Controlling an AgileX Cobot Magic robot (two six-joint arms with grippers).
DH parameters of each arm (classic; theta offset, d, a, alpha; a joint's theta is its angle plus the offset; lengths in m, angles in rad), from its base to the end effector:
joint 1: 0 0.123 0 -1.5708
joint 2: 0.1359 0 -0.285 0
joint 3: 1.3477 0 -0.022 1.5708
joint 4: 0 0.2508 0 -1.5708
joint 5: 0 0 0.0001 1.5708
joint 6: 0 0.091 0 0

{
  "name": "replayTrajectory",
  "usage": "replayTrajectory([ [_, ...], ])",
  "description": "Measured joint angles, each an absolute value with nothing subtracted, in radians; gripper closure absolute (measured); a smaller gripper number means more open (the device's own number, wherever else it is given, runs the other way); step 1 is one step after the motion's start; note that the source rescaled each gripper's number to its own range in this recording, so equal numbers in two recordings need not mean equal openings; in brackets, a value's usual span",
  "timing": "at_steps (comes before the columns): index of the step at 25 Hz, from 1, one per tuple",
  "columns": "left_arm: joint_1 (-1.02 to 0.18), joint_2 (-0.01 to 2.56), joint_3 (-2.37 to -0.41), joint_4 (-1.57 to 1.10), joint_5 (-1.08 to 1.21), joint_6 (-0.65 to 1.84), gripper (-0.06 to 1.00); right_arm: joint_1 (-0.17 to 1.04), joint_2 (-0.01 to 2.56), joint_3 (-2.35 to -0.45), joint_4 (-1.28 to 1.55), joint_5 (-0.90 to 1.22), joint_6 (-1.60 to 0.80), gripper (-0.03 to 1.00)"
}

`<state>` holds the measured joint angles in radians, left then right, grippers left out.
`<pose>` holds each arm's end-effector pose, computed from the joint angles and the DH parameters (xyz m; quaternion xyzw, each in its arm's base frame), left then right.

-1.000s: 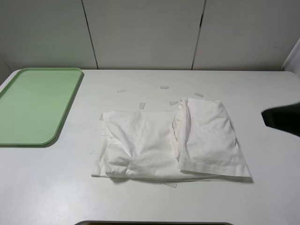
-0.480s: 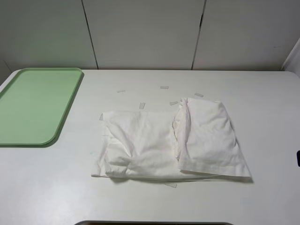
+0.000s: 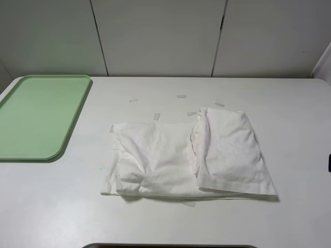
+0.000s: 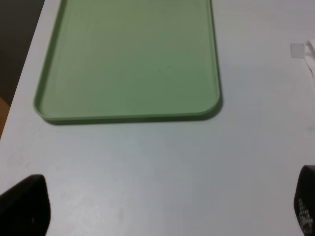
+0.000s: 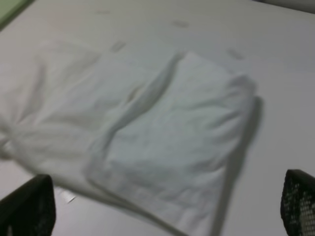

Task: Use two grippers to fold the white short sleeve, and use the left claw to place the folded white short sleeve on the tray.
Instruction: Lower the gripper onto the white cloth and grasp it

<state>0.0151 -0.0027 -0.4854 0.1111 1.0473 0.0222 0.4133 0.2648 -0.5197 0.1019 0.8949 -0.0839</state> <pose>-0.0034 0.0087 0.2747 0.0016 0.8515 0.0652 0.5202 0.0371 0.0242 0.2915 -0.2064 0.8474 0.1293 0.4718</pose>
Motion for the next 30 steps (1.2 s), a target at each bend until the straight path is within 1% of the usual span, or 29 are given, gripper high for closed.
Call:
replayTrajectory([
  [3, 0.015, -0.003, -0.485, 0.111, 1.047, 0.022, -0.05, 0.302, 0.226, -0.518, 0.101, 0.894, -0.084, -0.03],
  [7, 0.015, -0.003, -0.485, 0.111, 1.047, 0.022, -0.05, 0.221, 0.110, -0.517, 0.072, 0.890, -0.084, -0.03],
  [11, 0.015, -0.003, -0.485, 0.111, 1.047, 0.022, -0.05, 0.204, 0.021, -0.517, 0.061, 0.889, -0.084, -0.03],
  [22, 0.015, -0.003, -0.485, 0.111, 1.047, 0.022, -0.05, 0.096, -0.005, -0.517, 0.061, 0.890, -0.084, -0.03],
  [30, 0.015, -0.003, -0.485, 0.111, 1.047, 0.022, -0.05, 0.093, -0.005, -0.517, 0.061, 0.890, -0.084, -0.03],
])
